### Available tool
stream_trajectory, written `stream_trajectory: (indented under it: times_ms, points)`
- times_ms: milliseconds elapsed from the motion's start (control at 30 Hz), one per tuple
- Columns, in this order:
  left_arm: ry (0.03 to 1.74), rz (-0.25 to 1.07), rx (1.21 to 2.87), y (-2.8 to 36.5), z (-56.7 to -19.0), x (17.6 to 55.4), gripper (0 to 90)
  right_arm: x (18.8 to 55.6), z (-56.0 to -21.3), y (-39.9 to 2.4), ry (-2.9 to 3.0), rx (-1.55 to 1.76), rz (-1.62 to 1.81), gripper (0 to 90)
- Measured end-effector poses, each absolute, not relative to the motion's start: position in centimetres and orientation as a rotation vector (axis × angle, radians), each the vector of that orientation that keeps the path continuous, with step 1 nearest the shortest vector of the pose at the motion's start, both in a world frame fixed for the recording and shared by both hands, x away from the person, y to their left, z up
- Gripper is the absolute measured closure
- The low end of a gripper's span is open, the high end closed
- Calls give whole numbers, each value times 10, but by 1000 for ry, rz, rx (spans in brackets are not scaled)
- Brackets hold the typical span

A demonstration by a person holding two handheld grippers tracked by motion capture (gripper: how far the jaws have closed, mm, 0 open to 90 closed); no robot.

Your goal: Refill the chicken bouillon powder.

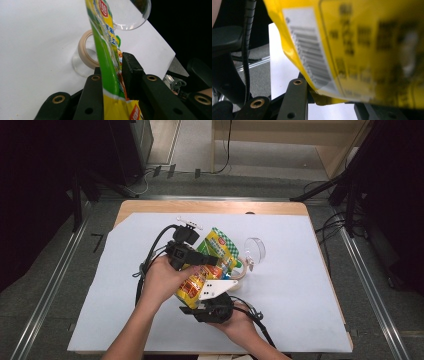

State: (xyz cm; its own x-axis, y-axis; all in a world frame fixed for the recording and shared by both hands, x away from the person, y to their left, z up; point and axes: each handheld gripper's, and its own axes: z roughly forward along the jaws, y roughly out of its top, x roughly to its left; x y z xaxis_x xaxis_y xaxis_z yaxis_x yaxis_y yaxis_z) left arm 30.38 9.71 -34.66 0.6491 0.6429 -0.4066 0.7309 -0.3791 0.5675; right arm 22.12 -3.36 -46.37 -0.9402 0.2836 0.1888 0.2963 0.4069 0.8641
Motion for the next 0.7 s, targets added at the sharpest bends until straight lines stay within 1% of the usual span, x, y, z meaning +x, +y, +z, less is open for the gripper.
stream_trajectory:
  times_ms: [100,167,233,433,567,700]
  points:
    - [1075,-158,2124,97,-349,306,801,223,-466,-31,-2611,-561,-1613,731]
    - [1078,-161,2129,98,-351,307,847,224,-468,-30,-2616,-554,-1607,730]
    - [1082,-159,2132,100,-353,308,868,225,-469,-28,-2623,-555,-1599,726]
    - [1110,-166,2104,107,-354,311,897,225,-470,-29,-2634,-577,-1611,633]
    - [1129,-188,2087,109,-357,314,897,223,-471,-31,-2671,-593,-1596,643]
    - [1110,-185,2109,102,-359,312,882,223,-472,-30,-2670,-631,-1568,677]
